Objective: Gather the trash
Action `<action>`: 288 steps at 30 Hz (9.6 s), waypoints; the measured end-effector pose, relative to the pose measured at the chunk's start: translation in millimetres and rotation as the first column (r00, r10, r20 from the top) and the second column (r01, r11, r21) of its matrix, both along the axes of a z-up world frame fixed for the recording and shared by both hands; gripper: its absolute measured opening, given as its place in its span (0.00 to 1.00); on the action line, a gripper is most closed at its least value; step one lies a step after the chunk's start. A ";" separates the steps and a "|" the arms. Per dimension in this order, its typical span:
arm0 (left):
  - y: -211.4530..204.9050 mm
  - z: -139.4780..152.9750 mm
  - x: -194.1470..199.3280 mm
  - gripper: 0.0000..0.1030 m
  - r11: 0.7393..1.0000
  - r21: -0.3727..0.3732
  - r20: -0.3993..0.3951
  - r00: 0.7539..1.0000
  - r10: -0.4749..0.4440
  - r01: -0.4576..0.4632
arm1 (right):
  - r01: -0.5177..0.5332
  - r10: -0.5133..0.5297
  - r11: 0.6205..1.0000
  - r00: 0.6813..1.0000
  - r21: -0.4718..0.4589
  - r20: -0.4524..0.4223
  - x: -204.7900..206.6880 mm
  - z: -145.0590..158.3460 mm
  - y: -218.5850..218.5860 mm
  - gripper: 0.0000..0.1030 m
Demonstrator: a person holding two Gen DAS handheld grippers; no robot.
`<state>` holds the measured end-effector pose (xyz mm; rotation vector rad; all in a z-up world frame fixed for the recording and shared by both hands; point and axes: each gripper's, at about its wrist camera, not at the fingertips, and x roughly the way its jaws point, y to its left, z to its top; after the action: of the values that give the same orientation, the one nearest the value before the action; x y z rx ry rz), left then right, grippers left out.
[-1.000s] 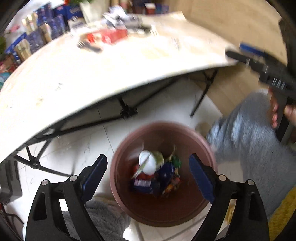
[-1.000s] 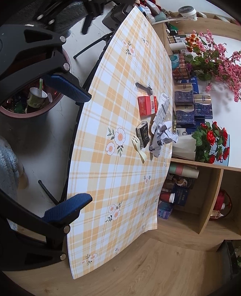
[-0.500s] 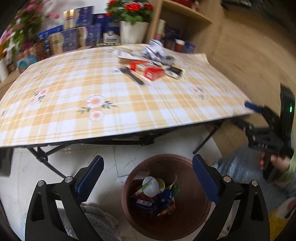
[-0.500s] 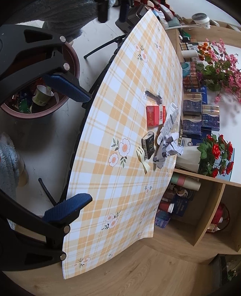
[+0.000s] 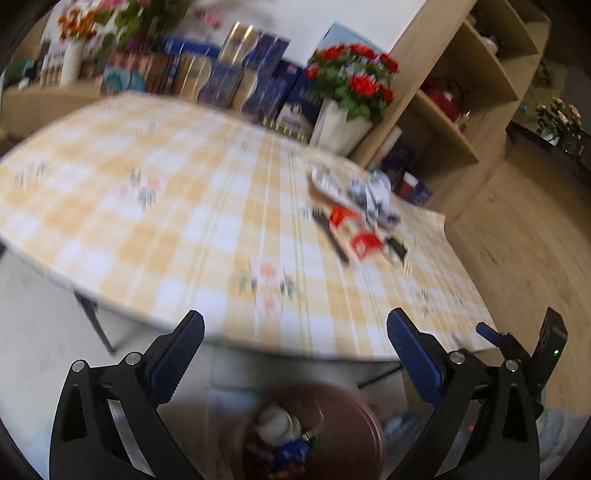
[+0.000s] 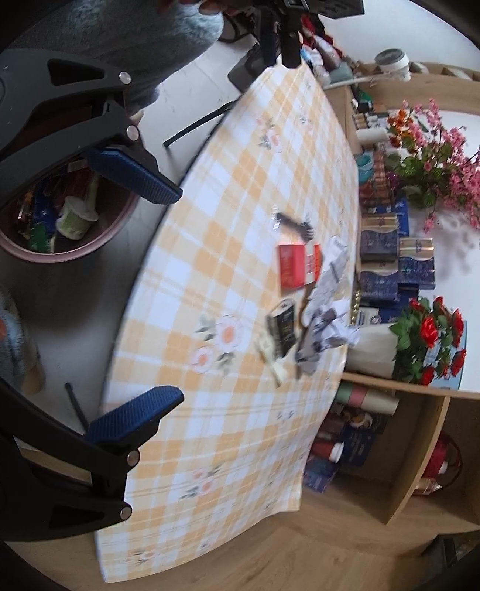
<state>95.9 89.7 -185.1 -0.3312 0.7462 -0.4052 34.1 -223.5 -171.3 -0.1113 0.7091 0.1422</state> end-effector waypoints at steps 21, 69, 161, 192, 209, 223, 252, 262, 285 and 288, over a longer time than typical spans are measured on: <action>-73.6 50.3 191.1 0.94 0.964 0.238 -0.002 0.993 -0.118 0.115 | 0.034 -0.031 0.999 0.992 0.022 -0.126 275.0 16.1 -23.2 0.94; -111.2 31.4 307.1 0.24 0.961 -0.207 -0.275 0.932 -0.235 0.181 | 0.184 -0.171 0.937 0.983 0.298 -0.070 203.3 48.4 -102.8 0.48; -171.7 -110.7 -55.9 0.65 0.777 0.253 -0.407 0.792 -0.455 0.576 | 0.157 -0.133 0.951 0.985 0.265 -0.108 -37.5 -2.2 -47.6 0.48; 1.8 20.2 -55.2 0.94 0.916 0.394 0.147 0.989 0.014 -0.072 | -0.090 0.121 0.983 0.972 0.158 -0.202 -38.8 -42.9 51.4 0.48; 5.1 1.9 -55.2 0.94 0.920 0.381 0.099 0.994 0.051 -0.085 | -0.246 0.264 0.964 0.892 0.097 -0.366 -41.9 -86.9 100.4 0.51; -16.4 -4.3 -57.5 0.94 0.912 0.410 0.096 0.995 -0.029 -0.013 | -0.206 0.213 0.977 0.907 0.056 -0.363 -42.0 -87.8 95.3 0.92; -20.9 10.0 -35.6 0.94 0.946 0.324 0.097 0.995 -0.015 -0.017 | 0.049 -0.033 0.992 0.989 0.113 -0.144 -16.9 -1.7 21.8 0.94; -45.9 18.3 -1.3 0.94 0.961 0.273 0.042 0.998 -0.054 0.041 | 0.106 -0.097 0.991 0.989 0.085 -0.109 3.6 6.8 -12.1 0.94; -141.2 -38.3 145.4 0.49 0.962 0.228 -0.180 0.978 -0.108 0.148 | 0.207 -0.181 0.966 0.969 0.157 -0.169 94.9 -12.7 -62.0 0.94; -152.9 -44.0 157.1 0.43 0.941 0.305 -0.170 0.981 -0.095 0.144 | 0.214 -0.185 0.962 0.967 0.168 -0.172 100.7 -13.9 -65.0 0.94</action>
<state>253.0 -63.2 -229.1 -0.0139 0.9706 -0.3699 134.9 -288.5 -185.2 0.1516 0.8547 0.0222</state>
